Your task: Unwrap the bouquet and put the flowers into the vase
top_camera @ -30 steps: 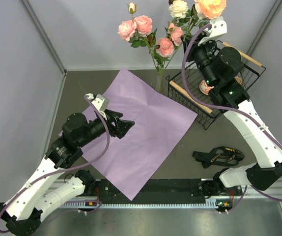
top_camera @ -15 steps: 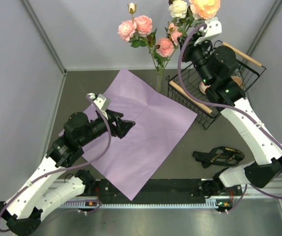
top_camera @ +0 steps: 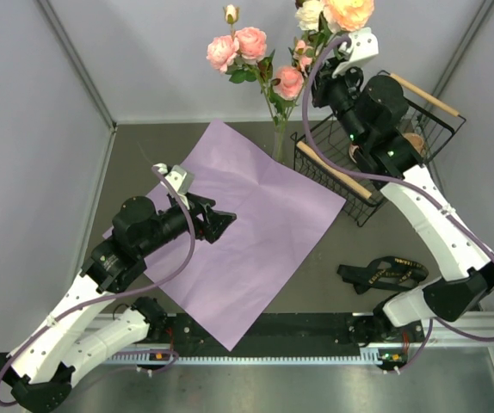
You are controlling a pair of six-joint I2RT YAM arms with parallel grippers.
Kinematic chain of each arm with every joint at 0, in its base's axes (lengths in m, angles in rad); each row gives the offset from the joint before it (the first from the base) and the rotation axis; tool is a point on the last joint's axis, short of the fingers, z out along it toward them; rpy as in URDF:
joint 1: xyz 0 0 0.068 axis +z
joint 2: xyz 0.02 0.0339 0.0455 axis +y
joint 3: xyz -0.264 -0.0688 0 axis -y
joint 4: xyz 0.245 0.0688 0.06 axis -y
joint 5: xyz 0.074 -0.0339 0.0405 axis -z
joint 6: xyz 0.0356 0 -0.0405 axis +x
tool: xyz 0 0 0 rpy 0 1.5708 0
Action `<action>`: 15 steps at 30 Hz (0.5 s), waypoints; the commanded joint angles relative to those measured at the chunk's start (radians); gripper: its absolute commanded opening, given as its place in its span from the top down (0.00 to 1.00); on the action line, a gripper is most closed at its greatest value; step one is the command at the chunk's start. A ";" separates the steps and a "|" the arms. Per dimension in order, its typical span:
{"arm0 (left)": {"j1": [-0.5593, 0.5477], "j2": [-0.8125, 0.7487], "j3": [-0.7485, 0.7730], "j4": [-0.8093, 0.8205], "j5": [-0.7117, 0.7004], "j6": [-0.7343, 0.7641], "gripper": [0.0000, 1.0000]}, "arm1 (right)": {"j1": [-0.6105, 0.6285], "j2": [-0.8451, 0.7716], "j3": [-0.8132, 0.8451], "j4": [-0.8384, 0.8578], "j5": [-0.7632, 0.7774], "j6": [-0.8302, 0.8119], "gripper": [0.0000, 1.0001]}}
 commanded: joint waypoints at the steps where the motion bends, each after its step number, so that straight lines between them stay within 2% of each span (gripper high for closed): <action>1: 0.003 -0.012 0.008 0.023 -0.012 -0.010 0.21 | -0.006 0.033 0.097 -0.029 -0.012 -0.009 1.00; 15: 0.003 -0.012 0.000 0.023 -0.009 -0.010 0.21 | -0.005 0.122 0.231 -0.144 -0.040 -0.058 1.00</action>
